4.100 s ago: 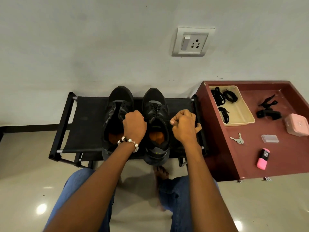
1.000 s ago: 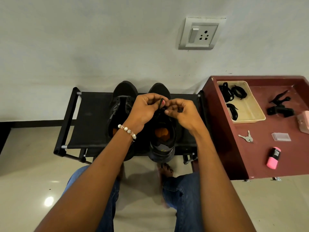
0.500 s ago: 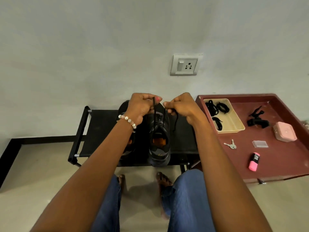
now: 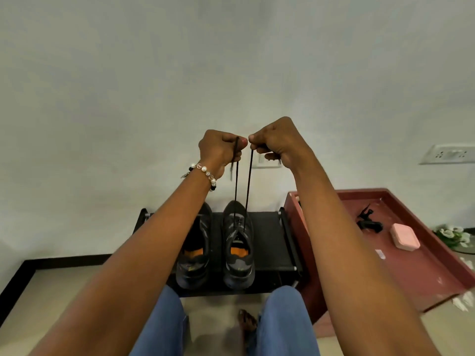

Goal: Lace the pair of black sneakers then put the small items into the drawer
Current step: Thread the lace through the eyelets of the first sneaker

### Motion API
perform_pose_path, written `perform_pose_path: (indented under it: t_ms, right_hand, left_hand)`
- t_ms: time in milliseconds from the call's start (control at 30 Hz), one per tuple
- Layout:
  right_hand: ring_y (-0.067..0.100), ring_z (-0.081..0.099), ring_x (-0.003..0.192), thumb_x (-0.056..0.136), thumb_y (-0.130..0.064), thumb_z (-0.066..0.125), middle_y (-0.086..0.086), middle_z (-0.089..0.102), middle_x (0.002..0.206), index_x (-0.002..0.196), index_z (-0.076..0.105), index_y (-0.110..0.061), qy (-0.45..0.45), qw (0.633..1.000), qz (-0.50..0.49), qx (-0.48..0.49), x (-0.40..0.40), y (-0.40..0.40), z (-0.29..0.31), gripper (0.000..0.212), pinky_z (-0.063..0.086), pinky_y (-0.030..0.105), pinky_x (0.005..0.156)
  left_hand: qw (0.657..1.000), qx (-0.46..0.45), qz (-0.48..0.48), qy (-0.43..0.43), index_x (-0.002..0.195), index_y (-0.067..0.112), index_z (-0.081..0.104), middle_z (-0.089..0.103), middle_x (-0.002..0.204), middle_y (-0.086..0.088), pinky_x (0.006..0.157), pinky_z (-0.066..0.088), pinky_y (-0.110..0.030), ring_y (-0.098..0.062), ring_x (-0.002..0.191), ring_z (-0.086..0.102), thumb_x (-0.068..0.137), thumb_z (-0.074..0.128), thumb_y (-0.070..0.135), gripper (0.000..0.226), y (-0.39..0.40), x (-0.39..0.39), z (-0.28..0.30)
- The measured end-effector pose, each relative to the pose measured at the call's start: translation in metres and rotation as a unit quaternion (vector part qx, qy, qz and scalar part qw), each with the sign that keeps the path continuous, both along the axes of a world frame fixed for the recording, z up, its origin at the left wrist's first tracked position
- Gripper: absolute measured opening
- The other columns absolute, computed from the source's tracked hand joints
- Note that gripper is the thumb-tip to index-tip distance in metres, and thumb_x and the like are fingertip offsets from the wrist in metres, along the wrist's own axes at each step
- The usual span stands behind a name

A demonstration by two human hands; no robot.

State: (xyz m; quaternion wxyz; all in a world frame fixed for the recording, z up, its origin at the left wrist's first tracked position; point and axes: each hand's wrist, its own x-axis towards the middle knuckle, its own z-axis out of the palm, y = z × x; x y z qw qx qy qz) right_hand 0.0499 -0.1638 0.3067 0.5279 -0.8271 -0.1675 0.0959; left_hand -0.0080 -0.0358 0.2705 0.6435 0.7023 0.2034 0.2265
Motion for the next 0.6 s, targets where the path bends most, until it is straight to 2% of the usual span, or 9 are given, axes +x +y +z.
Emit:
perform_pose_path:
  t_ms: [200, 300, 433, 533, 600]
  right_hand:
    - [0.015, 0.065, 0.064, 0.083, -0.009, 0.072, 0.012, 0.074, 0.081, 0.088, 0.075, 0.000, -0.061, 0.998, 0.003, 0.028, -0.005, -0.002, 0.051, 0.010, 0.055, 0.031, 0.068]
    - [0.016, 0.063, 0.061, 0.084, -0.005, 0.070, 0.014, 0.072, 0.077, 0.088, 0.074, 0.002, -0.106, 0.994, 0.021, 0.017, -0.004, -0.002, 0.069, 0.009, 0.053, 0.028, 0.063]
    - [0.018, 0.069, 0.061, 0.083, -0.002, 0.071, 0.012, 0.072, 0.075, 0.086, 0.074, 0.000, -0.158, 0.987, 0.035, -0.006, 0.000, -0.002, 0.075, 0.004, 0.056, 0.028, 0.067]
    - [0.022, 0.073, 0.063, 0.080, -0.001, 0.075, 0.014, 0.073, 0.072, 0.080, 0.073, -0.001, -0.177, 0.984, 0.015, 0.027, 0.002, -0.003, 0.074, 0.001, 0.060, 0.030, 0.074]
    - [0.023, 0.072, 0.063, 0.081, -0.001, 0.074, 0.015, 0.072, 0.071, 0.078, 0.074, -0.001, -0.183, 0.983, 0.010, 0.034, 0.004, -0.003, 0.074, 0.002, 0.061, 0.031, 0.073]
  left_hand:
    - [0.998, 0.044, -0.005, -0.053, 0.087, -0.003, 0.073, 0.069, 0.075, -0.012, 0.059, 0.060, -0.028, -0.014, 0.052, 0.060, 0.081, 0.076, 0.008, 0.013, -0.001, -0.003, 0.056]
    - [0.995, 0.077, -0.009, -0.056, 0.089, 0.003, 0.075, 0.072, 0.078, -0.012, 0.059, 0.059, -0.026, -0.015, 0.057, 0.062, 0.080, 0.077, 0.011, 0.012, 0.001, -0.002, 0.075]
    - [0.991, 0.120, -0.008, -0.054, 0.091, 0.008, 0.076, 0.073, 0.080, -0.009, 0.058, 0.054, -0.022, -0.016, 0.064, 0.065, 0.078, 0.080, 0.014, 0.015, 0.004, 0.000, 0.081]
    - [0.991, 0.121, -0.024, -0.050, 0.096, 0.007, 0.076, 0.074, 0.083, -0.010, 0.068, 0.057, -0.027, -0.019, 0.074, 0.069, 0.078, 0.079, 0.013, 0.019, 0.002, 0.003, 0.078]
    - [0.992, 0.107, -0.038, -0.057, 0.096, 0.003, 0.075, 0.073, 0.084, -0.013, 0.070, 0.059, -0.028, -0.020, 0.073, 0.069, 0.079, 0.077, 0.010, 0.019, -0.003, 0.004, 0.077]
